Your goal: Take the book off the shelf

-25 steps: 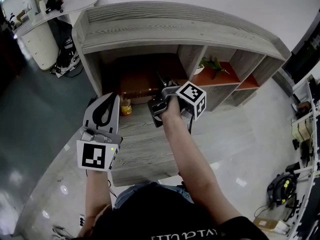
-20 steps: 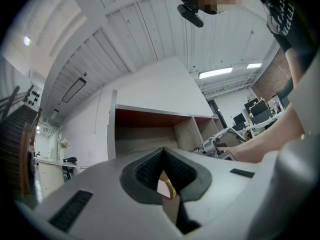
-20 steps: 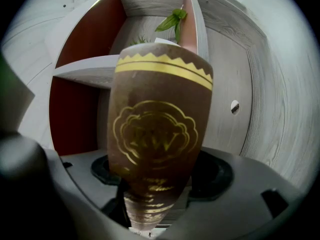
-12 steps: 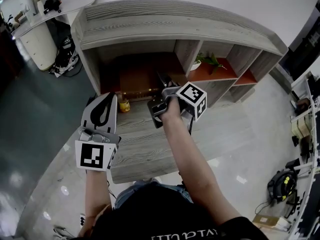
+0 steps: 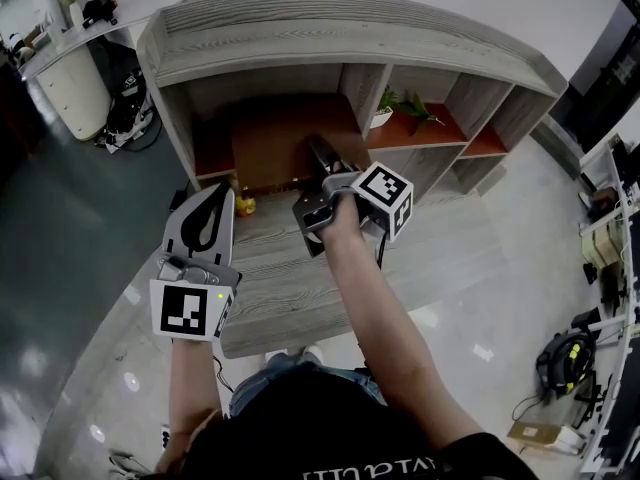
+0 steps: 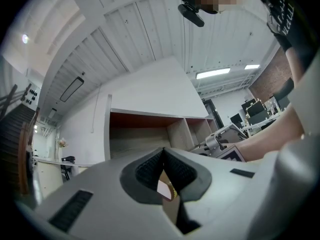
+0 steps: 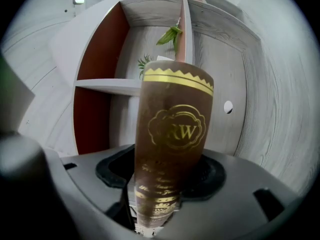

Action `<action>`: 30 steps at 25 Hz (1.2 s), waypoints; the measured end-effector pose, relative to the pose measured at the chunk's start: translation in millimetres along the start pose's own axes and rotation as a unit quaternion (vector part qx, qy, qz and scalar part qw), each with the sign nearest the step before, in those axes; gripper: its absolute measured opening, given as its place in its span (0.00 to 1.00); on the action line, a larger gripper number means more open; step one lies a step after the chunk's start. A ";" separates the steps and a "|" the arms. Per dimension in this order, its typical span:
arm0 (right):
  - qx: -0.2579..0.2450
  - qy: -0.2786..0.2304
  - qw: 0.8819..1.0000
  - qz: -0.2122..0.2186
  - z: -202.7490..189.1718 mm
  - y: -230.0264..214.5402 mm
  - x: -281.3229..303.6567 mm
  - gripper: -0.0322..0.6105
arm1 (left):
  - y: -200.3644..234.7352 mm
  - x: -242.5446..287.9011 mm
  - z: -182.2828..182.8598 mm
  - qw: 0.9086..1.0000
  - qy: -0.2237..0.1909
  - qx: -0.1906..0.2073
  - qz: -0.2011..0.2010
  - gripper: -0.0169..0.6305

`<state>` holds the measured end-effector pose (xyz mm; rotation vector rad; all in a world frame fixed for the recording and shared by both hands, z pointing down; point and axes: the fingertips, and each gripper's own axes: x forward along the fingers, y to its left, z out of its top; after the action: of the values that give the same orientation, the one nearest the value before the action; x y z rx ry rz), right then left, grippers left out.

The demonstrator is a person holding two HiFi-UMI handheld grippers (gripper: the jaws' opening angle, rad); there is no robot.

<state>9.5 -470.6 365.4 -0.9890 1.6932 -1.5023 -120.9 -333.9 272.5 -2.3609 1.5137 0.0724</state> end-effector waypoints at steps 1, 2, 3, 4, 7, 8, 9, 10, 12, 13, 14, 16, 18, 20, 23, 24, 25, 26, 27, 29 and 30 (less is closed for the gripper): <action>0.001 -0.001 1.000 0.002 -0.6 0.4 -2.7 0.47 | -1.1 -1.3 0.9 1.000 0.000 0.001 -0.001 0.04; 0.000 -0.002 1.000 0.005 -1.2 1.2 -5.8 0.46 | -2.0 -2.7 2.0 1.000 0.000 0.002 -0.002 0.04; -0.001 -0.003 1.000 0.007 -1.8 2.1 -9.2 0.45 | -2.8 -4.0 3.1 1.000 -0.001 0.003 -0.003 0.04; -0.001 -0.003 1.000 0.010 -2.5 2.8 -12.6 0.45 | -3.7 -5.2 3.9 1.000 -0.001 0.004 -0.003 0.04; 0.000 0.000 1.000 0.019 -4.6 2.2 -22.6 0.44 | -6.3 -7.6 5.5 1.000 -0.001 0.005 -0.005 0.04; 0.000 0.000 1.000 0.022 -5.0 1.7 -25.6 0.44 | -7.1 -7.7 5.8 1.000 -0.001 0.006 -0.006 0.04; -0.001 0.001 1.000 0.025 -5.2 1.3 -28.6 0.43 | -7.7 -7.6 5.9 1.000 -0.001 0.006 -0.007 0.04; -0.002 0.001 1.000 0.028 -5.3 1.0 -31.4 0.43 | -8.5 -7.2 6.0 1.000 -0.001 0.006 -0.008 0.04; -0.006 0.003 0.999 0.034 -5.7 0.9 -37.1 0.42 | -10.3 -6.1 6.4 1.000 -0.001 0.007 -0.011 0.04; -0.007 0.004 0.999 0.038 -6.0 1.0 -40.0 0.42 | -11.1 -5.5 6.7 1.000 -0.001 0.008 -0.013 0.04; -0.009 0.005 0.999 0.041 -6.6 1.3 -43.2 0.42 | -11.7 -4.9 7.1 1.000 -0.001 0.008 -0.014 0.04; -0.012 0.008 0.999 0.046 -7.5 1.4 -49.7 0.41 | -12.5 -3.4 7.7 1.000 -0.002 0.007 -0.015 0.04; -0.015 0.010 0.999 0.046 -8.0 0.5 -56.6 0.41 | -13.1 -1.6 8.0 1.000 -0.003 0.007 -0.016 0.04; -0.018 0.011 0.999 0.046 -8.5 -0.1 -63.4 0.41 | -14.1 0.1 8.3 1.000 -0.004 0.006 -0.018 0.04; -0.027 0.014 0.998 0.046 -9.5 -0.1 -75.2 0.41 | -17.6 1.9 10.5 1.000 -0.007 0.006 -0.023 0.04; -0.034 0.015 0.998 0.044 -10.2 -0.3 -81.2 0.40 | -20.2 1.3 11.7 1.000 -0.008 0.005 -0.024 0.04; -0.041 0.017 0.998 0.044 -11.0 -0.4 -87.7 0.40 | -23.3 0.5 13.0 1.000 -0.009 0.005 -0.025 0.04; -0.048 0.018 0.998 0.044 -11.8 -0.4 -93.5 0.40 | -25.9 0.0 13.8 1.000 -0.010 0.004 -0.027 0.04; -0.055 0.019 0.997 0.045 -12.4 -0.2 -97.6 0.40 | -27.2 0.8 14.0 1.000 -0.011 0.004 -0.028 0.04; -0.066 0.020 0.996 0.048 -12.4 1.3 -101.4 0.40 | -26.5 5.6 13.1 0.999 -0.012 0.002 -0.031 0.04; -0.073 0.021 0.996 0.049 -12.1 2.6 -102.8 0.40 | -25.9 8.8 12.8 0.999 -0.013 0.000 -0.032 0.04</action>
<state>49.9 -375.3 363.6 -0.9393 1.8756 -1.3609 -92.3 -327.9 265.0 -2.3969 1.4234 0.0875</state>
